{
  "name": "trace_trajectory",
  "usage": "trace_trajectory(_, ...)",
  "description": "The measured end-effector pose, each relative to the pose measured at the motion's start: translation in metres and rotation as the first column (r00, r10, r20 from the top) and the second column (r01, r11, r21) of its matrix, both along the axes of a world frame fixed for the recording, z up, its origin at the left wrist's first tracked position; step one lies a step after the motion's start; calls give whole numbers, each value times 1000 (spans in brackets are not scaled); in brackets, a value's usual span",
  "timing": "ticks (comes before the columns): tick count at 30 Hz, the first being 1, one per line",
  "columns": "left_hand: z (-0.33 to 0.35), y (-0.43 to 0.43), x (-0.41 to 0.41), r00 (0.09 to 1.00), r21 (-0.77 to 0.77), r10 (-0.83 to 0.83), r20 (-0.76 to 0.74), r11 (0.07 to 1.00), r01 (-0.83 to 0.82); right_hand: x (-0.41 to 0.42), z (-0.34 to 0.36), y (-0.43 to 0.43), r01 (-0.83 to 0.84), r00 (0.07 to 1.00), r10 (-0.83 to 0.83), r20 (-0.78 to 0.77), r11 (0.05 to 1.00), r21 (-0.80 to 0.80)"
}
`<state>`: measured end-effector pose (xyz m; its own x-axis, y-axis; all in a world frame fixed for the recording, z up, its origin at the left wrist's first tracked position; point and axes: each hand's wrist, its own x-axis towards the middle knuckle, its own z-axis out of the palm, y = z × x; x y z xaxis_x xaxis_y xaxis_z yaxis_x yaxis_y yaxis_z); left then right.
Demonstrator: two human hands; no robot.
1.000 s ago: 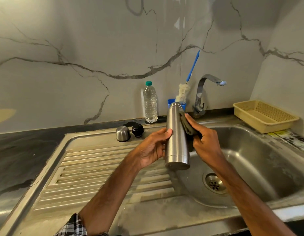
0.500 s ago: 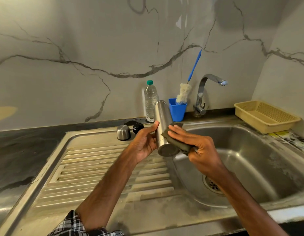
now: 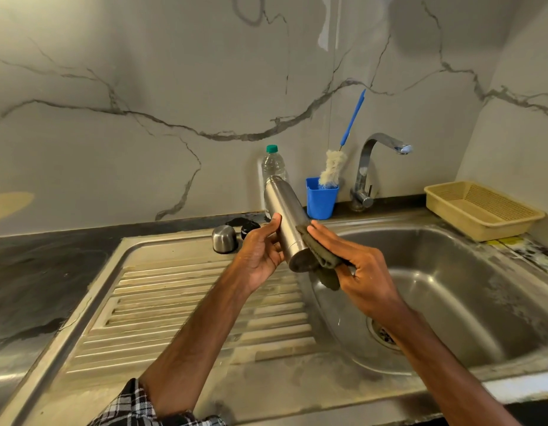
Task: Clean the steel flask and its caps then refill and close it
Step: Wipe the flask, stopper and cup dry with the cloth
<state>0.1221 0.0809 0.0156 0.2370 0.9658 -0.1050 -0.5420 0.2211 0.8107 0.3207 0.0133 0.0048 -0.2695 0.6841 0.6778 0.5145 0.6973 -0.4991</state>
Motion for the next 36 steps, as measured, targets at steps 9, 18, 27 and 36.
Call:
trace_trajectory(9,2,0,0,980,50,-172,-99,983,178,4,-2,-1,-15,996,-2,90,984,178)
trace_trajectory(18,9,4,-11,990,81,-137,-37,987,140,-7,7,-7,15,1000,-17,18,996,89)
trace_trajectory(27,10,2,-10,998,65,-60,-6,996,61,-4,4,-6,-14,1000,14,-2,991,130)
trace_trajectory(36,0,3,-6,989,57,-144,14,988,143,1,3,-1,48,998,-47,-51,998,29)
